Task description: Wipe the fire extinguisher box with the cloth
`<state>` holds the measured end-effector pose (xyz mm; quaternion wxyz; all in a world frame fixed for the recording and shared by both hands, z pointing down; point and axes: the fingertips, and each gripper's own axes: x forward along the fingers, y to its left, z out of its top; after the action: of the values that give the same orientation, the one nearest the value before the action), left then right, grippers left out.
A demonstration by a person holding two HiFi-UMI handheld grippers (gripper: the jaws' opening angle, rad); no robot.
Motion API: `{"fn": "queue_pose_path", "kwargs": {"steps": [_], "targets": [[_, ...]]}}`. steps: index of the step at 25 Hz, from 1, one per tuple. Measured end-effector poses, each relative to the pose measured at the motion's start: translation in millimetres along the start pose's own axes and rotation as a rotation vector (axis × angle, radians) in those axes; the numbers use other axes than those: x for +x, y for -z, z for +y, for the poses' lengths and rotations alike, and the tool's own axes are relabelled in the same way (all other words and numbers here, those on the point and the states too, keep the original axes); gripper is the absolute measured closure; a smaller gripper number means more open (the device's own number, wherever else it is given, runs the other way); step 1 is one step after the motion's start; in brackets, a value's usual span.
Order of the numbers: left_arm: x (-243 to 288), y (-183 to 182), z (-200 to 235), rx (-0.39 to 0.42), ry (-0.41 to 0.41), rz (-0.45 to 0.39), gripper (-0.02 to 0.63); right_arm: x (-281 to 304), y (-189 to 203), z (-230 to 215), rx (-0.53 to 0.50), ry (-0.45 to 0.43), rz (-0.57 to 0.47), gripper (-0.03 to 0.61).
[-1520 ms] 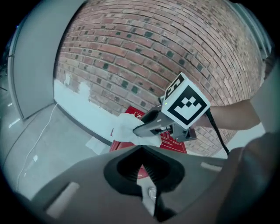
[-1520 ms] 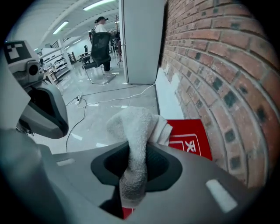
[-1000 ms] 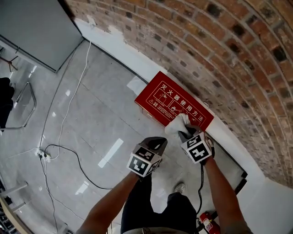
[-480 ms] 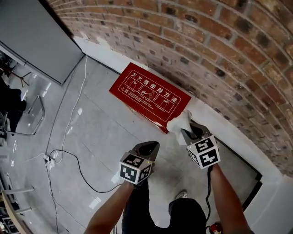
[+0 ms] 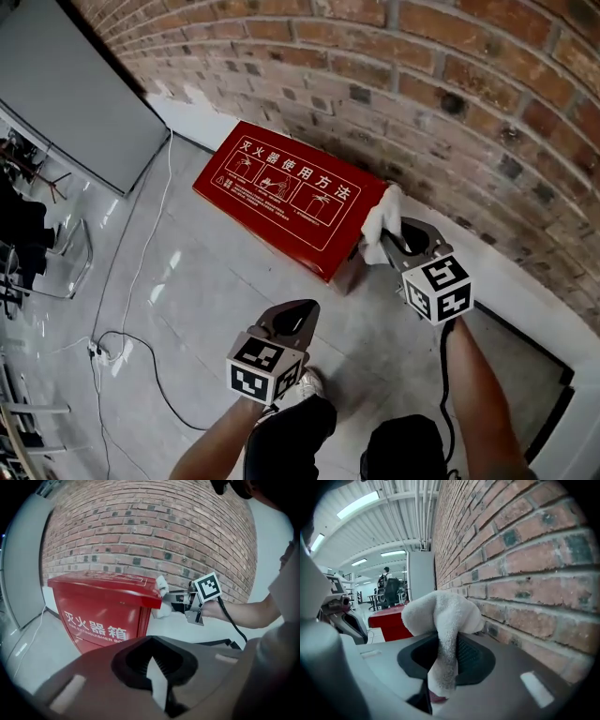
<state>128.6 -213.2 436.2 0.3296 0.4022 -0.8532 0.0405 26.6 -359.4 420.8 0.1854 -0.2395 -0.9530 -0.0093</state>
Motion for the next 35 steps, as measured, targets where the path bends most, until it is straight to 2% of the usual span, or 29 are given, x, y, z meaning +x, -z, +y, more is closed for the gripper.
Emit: {"fn": "queue_pose_path", "kwargs": {"steps": [4, 7, 10, 14, 19, 23, 26, 30, 35], "targets": [[26.5, 31.4, 22.2, 0.027, -0.002, -0.016, 0.614, 23.5, 25.8, -12.6, -0.006, -0.013, -0.078, 0.463], [42.7, 57.0, 33.4, 0.042, -0.001, -0.020, 0.614, 33.4, 43.8, -18.8, 0.034, -0.033, -0.131, 0.465], [63.8, 79.3, 43.1, 0.036, -0.003, -0.025, 0.614, 45.4, 71.7, -22.8, 0.039, -0.043, -0.134, 0.466], [99.0, 110.7, 41.1, 0.051, 0.010, 0.002, 0.614, 73.5, 145.9, -20.7, 0.028, -0.052, -0.030, 0.466], [135.2, 149.0, 30.6, 0.109, 0.048, 0.068, 0.614, 111.7, 251.5, -24.6, 0.105, -0.032, 0.100, 0.466], [146.6, 157.6, 38.8, 0.119, 0.034, 0.072, 0.614, 137.9, 315.4, -35.9, 0.153, 0.000, 0.193, 0.466], [146.2, 163.7, 47.6, 0.103, 0.021, 0.074, 0.614, 155.3, 349.4, -45.2, 0.153, 0.022, 0.262, 0.466], [140.9, 184.0, 47.0, 0.109, 0.044, 0.114, 0.614, 170.4, 384.4, -49.7, 0.129, 0.032, 0.356, 0.469], [134.0, 204.4, 44.3, 0.142, 0.071, 0.173, 0.614, 174.1, 399.4, -45.6, 0.058, 0.013, 0.426, 0.469]]}}
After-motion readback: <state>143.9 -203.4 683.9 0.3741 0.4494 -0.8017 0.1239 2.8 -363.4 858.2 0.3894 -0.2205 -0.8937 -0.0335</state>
